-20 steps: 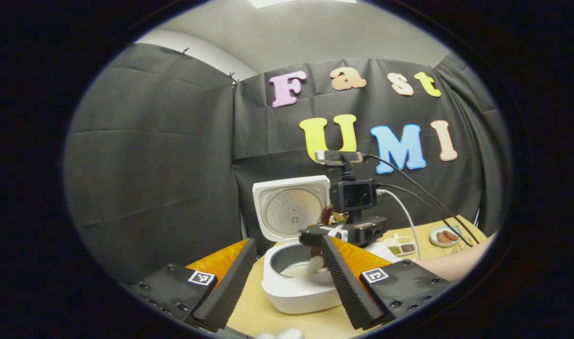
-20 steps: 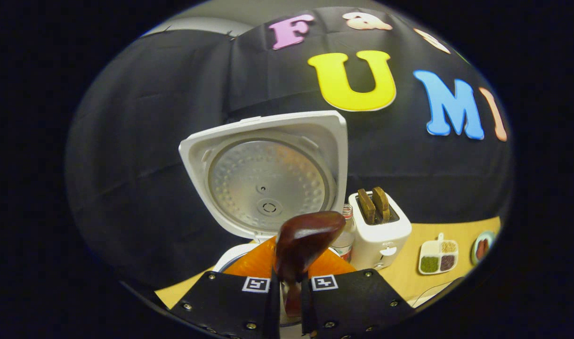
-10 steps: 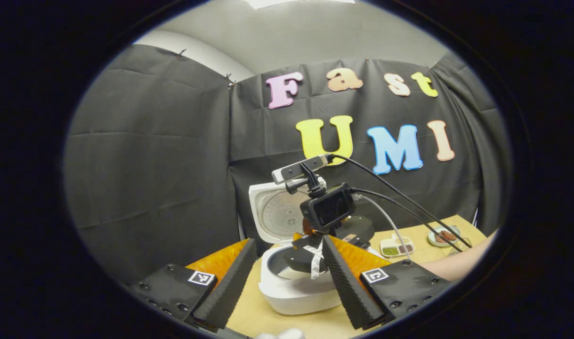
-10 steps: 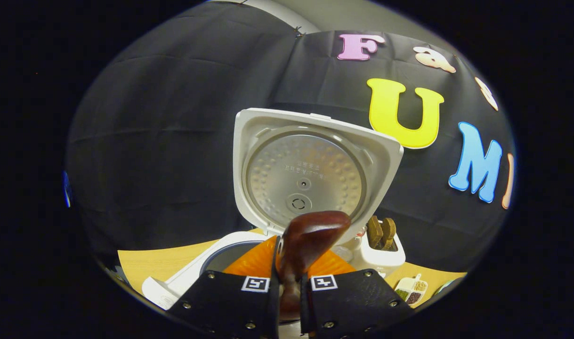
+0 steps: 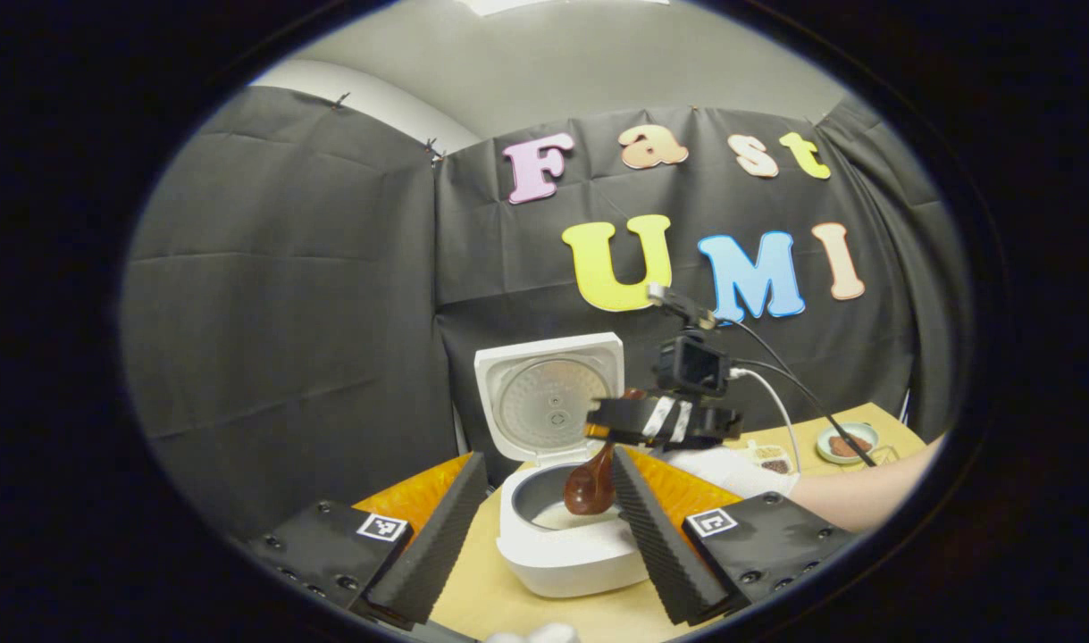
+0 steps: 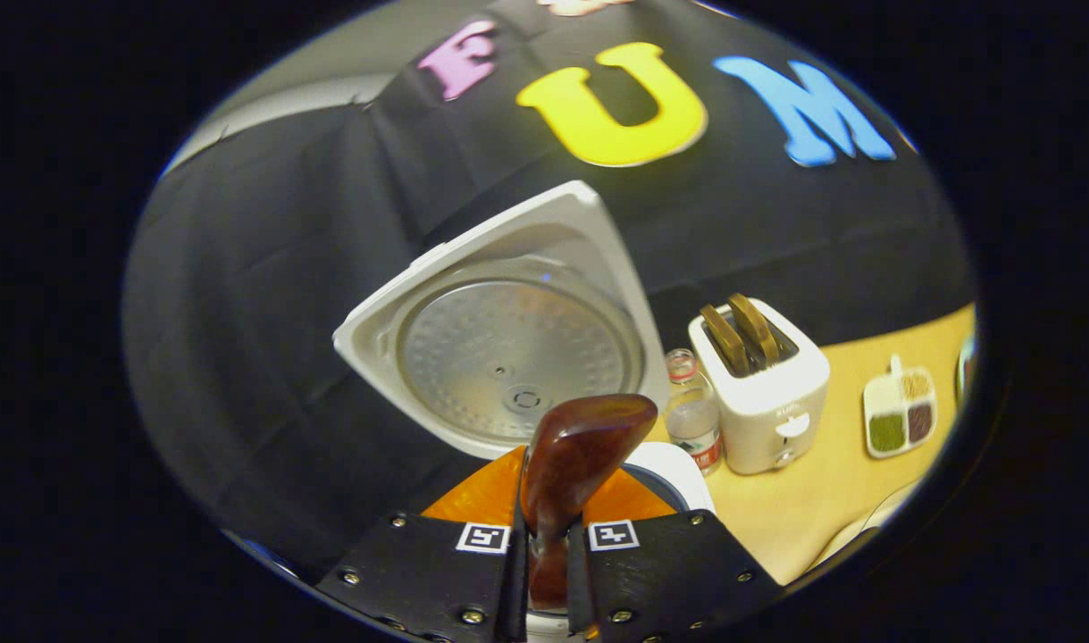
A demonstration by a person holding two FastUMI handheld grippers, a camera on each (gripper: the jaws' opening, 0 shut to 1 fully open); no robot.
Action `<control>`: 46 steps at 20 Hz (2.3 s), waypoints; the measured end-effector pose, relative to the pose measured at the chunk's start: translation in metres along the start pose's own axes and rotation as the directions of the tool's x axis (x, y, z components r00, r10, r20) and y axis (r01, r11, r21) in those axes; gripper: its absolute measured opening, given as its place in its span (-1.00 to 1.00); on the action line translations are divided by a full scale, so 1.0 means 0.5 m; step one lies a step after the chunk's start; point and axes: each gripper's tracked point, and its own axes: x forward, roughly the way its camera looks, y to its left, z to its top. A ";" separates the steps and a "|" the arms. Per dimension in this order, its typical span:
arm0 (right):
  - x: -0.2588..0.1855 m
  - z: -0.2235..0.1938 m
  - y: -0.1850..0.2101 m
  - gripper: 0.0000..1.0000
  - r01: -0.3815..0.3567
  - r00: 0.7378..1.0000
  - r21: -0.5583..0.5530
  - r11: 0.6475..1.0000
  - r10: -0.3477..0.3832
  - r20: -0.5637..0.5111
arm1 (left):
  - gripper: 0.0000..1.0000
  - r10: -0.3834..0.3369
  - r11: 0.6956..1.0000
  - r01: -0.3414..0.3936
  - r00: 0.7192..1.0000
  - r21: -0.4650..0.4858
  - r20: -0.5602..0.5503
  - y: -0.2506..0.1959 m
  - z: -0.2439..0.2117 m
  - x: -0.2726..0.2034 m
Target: Close the left gripper, press the button to open the rice cooker; take a wooden spoon from the chopstick holder with the right hand, scoop a spoonful of rice and pour it into the rice cooker, then put the wooden spoon back into the chopstick holder.
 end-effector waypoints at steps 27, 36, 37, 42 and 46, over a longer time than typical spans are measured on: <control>-0.613 0.248 -0.642 -0.65 0.384 0.831 0.387 0.839 -0.496 0.253 | 0.99 -0.313 0.949 0.310 0.946 0.051 0.082 -0.354 0.111 -0.028; -0.826 0.217 -0.858 -0.65 0.508 0.726 0.435 0.744 -0.641 0.249 | 0.99 -0.340 0.939 0.334 0.938 0.084 0.064 -0.454 0.133 -0.040; -0.829 0.209 -0.869 -0.65 0.513 0.722 0.433 0.741 -0.646 0.249 | 0.99 -0.338 0.939 0.332 0.939 0.090 0.063 -0.460 0.138 -0.042; -0.803 0.168 -0.910 -0.65 0.553 0.725 0.382 0.741 -0.654 0.218 | 0.96 -0.328 0.940 0.322 0.944 0.114 0.040 -0.482 0.139 -0.047; -0.774 0.132 -0.936 -0.65 0.604 0.713 0.314 0.733 -0.672 0.200 | 0.90 -0.308 0.944 0.300 0.951 0.134 0.037 -0.486 0.147 -0.054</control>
